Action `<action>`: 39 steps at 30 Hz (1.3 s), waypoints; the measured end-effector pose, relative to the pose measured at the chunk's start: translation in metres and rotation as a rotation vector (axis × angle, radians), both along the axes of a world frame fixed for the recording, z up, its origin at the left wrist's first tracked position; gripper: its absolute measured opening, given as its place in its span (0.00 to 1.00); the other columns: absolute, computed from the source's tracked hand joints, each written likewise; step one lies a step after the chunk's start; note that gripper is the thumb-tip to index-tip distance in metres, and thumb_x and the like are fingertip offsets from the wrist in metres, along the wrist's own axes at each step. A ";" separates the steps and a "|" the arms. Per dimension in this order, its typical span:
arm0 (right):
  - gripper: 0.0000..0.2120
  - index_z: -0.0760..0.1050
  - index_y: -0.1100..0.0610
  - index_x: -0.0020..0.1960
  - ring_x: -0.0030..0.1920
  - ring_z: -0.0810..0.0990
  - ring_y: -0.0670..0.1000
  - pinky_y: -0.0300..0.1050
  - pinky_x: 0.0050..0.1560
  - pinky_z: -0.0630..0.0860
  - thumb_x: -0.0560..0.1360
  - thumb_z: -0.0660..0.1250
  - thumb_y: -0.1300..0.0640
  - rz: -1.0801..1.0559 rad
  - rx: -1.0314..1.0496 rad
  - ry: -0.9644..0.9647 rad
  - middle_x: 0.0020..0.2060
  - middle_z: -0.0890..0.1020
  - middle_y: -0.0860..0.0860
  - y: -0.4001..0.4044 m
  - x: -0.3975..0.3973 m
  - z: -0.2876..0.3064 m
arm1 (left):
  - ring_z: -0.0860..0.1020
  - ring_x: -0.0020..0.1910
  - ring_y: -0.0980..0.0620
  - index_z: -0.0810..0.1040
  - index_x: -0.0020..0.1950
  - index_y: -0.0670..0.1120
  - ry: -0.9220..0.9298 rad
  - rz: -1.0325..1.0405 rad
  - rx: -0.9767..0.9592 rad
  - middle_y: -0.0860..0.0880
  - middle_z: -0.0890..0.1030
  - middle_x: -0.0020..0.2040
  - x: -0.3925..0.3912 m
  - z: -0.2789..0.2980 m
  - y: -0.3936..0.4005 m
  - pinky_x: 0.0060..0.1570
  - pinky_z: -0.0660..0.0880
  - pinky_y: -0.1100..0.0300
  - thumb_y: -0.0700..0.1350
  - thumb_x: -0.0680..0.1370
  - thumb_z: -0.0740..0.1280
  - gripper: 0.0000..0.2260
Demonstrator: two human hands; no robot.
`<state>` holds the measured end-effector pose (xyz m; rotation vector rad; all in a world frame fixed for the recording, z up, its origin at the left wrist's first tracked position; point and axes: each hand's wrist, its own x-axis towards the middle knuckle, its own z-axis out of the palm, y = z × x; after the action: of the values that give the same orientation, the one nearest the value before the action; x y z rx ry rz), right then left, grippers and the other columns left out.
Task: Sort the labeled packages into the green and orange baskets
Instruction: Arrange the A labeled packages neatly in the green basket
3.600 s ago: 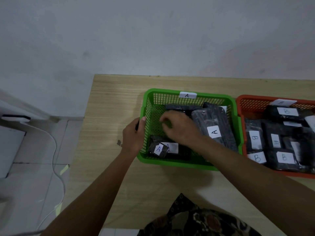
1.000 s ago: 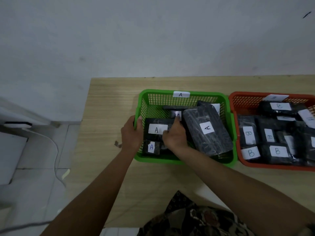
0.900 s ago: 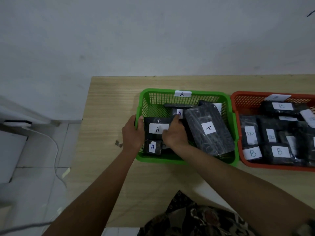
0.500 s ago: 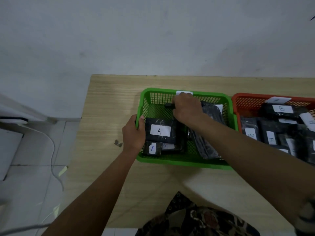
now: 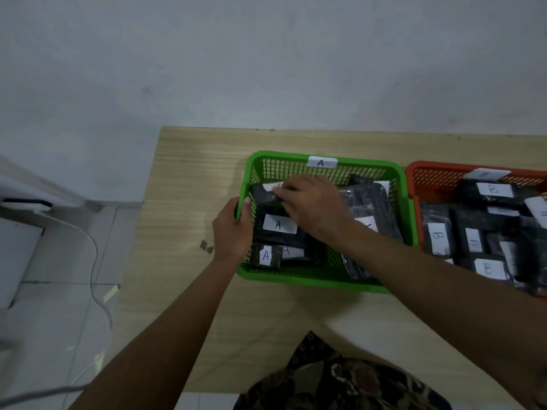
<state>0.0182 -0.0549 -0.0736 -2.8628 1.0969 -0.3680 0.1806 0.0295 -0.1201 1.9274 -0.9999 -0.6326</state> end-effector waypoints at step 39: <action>0.47 0.52 0.52 0.73 0.63 0.72 0.61 0.54 0.60 0.69 0.65 0.77 0.42 -0.007 0.471 0.528 0.64 0.73 0.60 0.005 0.009 -0.030 | 0.74 0.34 0.61 0.78 0.46 0.48 0.029 0.004 0.021 0.53 0.78 0.35 0.000 0.001 0.001 0.31 0.68 0.69 0.53 0.83 0.59 0.13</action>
<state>0.0273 -0.0497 -0.1035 -2.5696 1.0671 0.6040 0.1811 0.0306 -0.1193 1.9324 -0.9747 -0.6691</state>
